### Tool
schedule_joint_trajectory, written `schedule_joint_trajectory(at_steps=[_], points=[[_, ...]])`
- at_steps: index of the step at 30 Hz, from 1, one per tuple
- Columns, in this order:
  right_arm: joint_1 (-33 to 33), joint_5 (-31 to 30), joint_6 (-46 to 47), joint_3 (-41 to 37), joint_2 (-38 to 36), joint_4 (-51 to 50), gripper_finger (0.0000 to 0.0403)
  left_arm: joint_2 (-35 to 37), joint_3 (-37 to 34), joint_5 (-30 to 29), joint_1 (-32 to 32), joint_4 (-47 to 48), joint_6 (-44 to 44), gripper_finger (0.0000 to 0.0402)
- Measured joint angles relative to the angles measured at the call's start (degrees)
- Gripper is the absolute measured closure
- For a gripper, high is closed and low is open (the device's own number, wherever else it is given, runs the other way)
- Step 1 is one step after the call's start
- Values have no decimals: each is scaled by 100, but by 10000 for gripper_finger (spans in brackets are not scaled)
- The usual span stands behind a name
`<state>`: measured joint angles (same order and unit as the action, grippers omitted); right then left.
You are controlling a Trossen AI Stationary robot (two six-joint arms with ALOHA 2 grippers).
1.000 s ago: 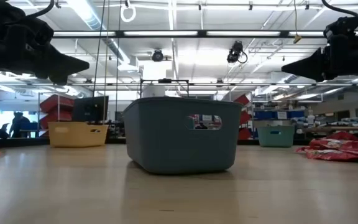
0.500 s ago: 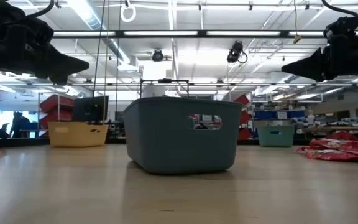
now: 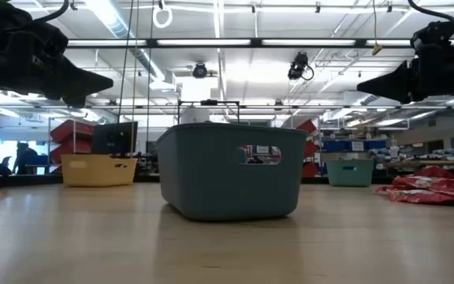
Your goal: Sort candy
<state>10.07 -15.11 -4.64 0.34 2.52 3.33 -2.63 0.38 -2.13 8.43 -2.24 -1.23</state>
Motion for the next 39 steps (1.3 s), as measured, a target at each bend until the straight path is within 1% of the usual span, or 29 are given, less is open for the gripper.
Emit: schedule_joint_trajectory(at_steps=[7,12,18,21,25,29,32,36,39], points=[[0,0,-1,0,0,41,402,0,0,0,-2,-102,0,390],[-5,0,46,0,0,643,402,2,-2,0,-2,-621,2,390],[7,-1,640,0,21,1398,402,1,-1,0,-2,-1479,3,390],[21,86,999,0,164,1406,402,7,0,20,-4,-1831,106,390],[15,160,1437,0,747,1391,398,5,-1,31,-4,-1982,208,390],[15,162,1713,0,1628,1797,381,7,0,32,-7,-2328,170,390],[15,170,1928,20,2318,2166,362,-3,-1,35,-7,-2135,142,390],[15,173,2012,320,3188,2169,333,-104,-2,37,-7,-1647,125,390],[15,173,1933,650,3795,2194,313,-273,0,37,-7,-1592,-25,390]])
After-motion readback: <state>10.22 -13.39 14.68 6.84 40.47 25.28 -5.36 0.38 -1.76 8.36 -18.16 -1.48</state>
